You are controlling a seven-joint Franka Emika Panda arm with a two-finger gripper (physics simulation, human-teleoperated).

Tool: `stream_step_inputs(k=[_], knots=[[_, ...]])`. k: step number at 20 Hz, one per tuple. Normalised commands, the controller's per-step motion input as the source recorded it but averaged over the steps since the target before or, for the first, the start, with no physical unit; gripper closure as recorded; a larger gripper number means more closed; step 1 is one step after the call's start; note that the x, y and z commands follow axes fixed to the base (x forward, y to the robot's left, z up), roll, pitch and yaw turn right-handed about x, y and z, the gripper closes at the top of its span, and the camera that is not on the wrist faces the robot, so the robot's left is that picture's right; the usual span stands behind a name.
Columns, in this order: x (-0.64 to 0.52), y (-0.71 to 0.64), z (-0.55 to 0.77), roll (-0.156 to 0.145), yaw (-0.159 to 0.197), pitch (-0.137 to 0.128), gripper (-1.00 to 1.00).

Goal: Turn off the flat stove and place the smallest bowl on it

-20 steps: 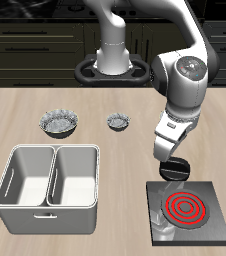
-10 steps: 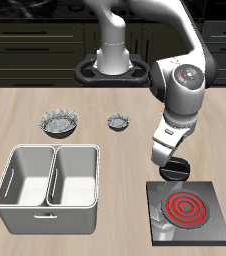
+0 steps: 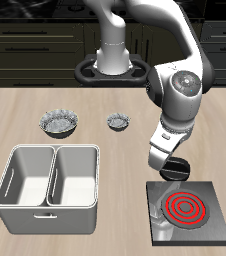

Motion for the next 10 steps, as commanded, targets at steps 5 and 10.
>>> stream_step_inputs(k=[5,10], knots=[[0.02,-0.02,-0.07,-0.052,0.012,-0.014,-1.0],[0.06,-0.02,0.05,-0.04,0.002,-0.02,-1.0]])
